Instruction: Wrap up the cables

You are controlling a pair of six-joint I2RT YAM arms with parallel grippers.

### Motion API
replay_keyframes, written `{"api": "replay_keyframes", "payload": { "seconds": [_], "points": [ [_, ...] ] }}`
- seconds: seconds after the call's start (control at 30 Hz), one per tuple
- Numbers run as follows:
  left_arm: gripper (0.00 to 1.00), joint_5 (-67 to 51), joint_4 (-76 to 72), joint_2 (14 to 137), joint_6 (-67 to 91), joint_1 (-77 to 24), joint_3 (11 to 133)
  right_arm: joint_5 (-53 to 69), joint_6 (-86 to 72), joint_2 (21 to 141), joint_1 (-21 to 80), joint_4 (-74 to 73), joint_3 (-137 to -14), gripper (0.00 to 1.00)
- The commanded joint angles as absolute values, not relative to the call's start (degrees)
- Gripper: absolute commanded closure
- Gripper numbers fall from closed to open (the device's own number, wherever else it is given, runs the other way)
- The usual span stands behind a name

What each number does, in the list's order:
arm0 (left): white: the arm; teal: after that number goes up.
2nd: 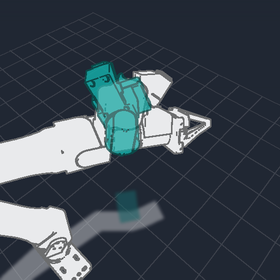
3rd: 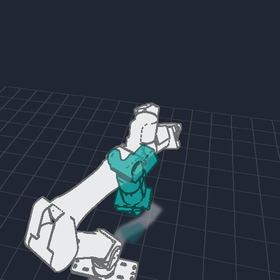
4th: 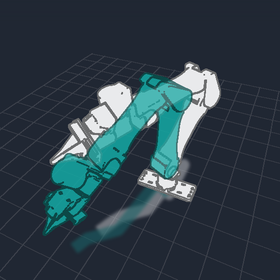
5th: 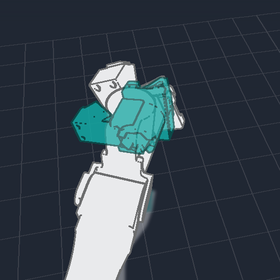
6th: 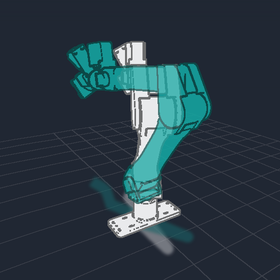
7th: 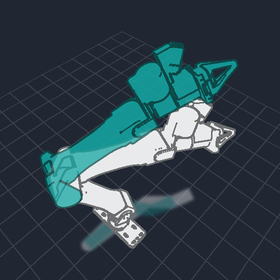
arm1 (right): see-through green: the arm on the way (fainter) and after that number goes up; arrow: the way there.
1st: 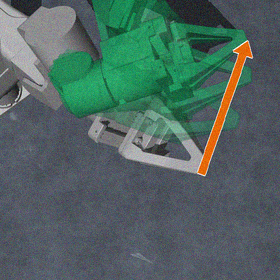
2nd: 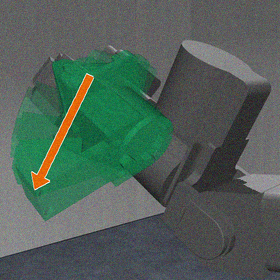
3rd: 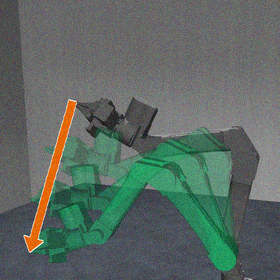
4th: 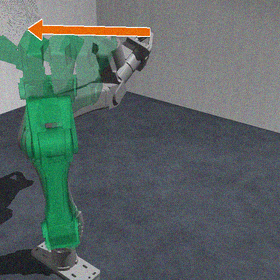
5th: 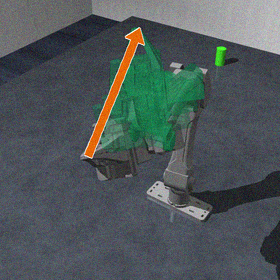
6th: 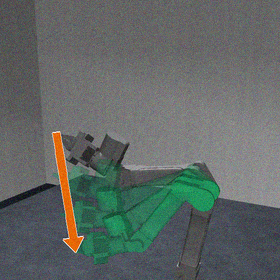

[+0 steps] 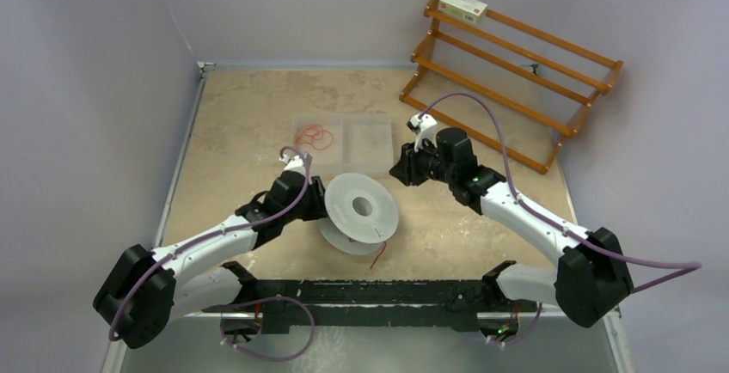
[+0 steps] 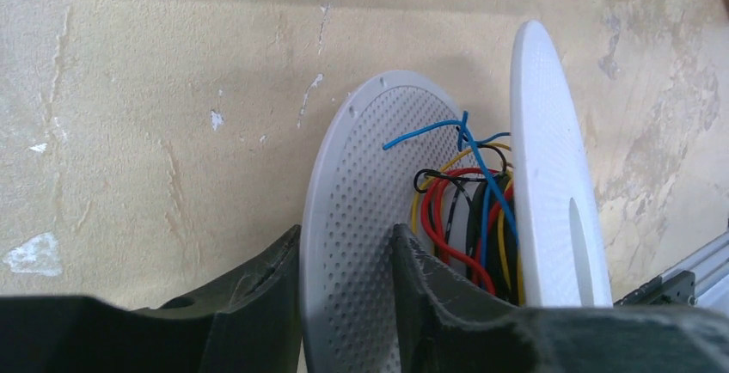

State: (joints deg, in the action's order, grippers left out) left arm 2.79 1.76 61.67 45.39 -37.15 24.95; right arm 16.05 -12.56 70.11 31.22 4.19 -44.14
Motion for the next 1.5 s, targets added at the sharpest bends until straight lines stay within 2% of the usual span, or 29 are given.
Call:
{"api": "replay_keyframes", "payload": {
  "seconds": [0.0, 0.1, 0.17, 0.3, 0.4, 0.67, 1.0, 1.27, 1.47],
  "points": [
    [0.68, 6.99, 7.73, 61.88, 41.74, -36.91, 26.15, 17.23, -13.20, 69.53, 31.57, 6.12, -46.86, 0.68],
    [0.83, 6.86, 7.99, 61.60, 41.83, -36.86, 26.20, 17.23, -13.31, 69.52, 31.61, 6.30, -46.66, 0.69],
    [0.89, 7.23, 8.44, 61.37, 41.92, -36.87, 26.18, 17.29, -13.41, 69.50, 31.57, 6.49, -46.48, 0.69],
    [0.96, 7.30, 8.93, 61.79, 42.08, -36.91, 26.39, 19.00, -13.94, 69.61, 31.66, 7.34, -46.06, 0.69],
    [0.97, 7.74, 9.58, 61.73, 42.27, -36.91, 26.56, 20.47, -14.87, 68.94, 32.17, 8.24, -45.52, 0.69],
    [0.80, 10.37, 12.87, 58.65, 41.42, -36.91, 27.88, 20.22, -16.89, 68.10, 34.80, 9.94, -43.90, 0.69],
    [0.77, 12.28, 16.54, 57.23, 43.56, -36.89, 28.78, 18.19, -17.13, 70.26, 38.37, 9.96, -46.26, 0.68],
    [0.66, 13.46, 19.31, 56.88, 44.91, -37.39, 29.87, 17.49, -16.96, 71.96, 39.09, 10.26, -47.26, 0.67],
    [0.60, 19.00, 22.51, 56.30, 47.79, -42.11, 31.80, 17.23, -16.69, 71.76, 40.01, 9.91, -47.65, 0.67]
  ]
}}
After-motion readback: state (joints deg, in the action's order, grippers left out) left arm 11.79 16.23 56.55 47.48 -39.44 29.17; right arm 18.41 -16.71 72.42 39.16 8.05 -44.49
